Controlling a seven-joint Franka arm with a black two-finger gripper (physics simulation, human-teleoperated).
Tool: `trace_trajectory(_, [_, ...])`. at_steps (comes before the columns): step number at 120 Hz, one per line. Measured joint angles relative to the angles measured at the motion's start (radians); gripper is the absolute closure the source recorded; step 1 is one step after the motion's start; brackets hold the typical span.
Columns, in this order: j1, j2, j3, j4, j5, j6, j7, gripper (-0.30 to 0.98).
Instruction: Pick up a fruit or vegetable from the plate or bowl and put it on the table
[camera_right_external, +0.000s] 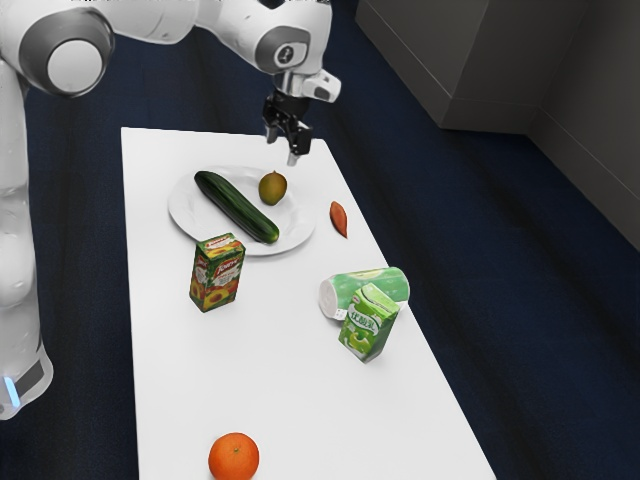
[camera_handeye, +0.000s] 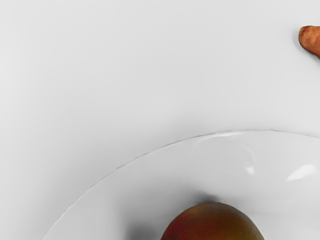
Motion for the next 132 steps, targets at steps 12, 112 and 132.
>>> trace_trajectory(12, [-0.011,0.037,-0.002,0.000,-0.003,0.017,0.010,0.03])
trace_trajectory(112, [-0.071,0.044,0.041,0.059,-0.021,-0.204,0.043,0.03])
trace_trajectory(132, [-0.088,0.082,0.043,0.095,-0.024,-0.189,0.047,0.03])
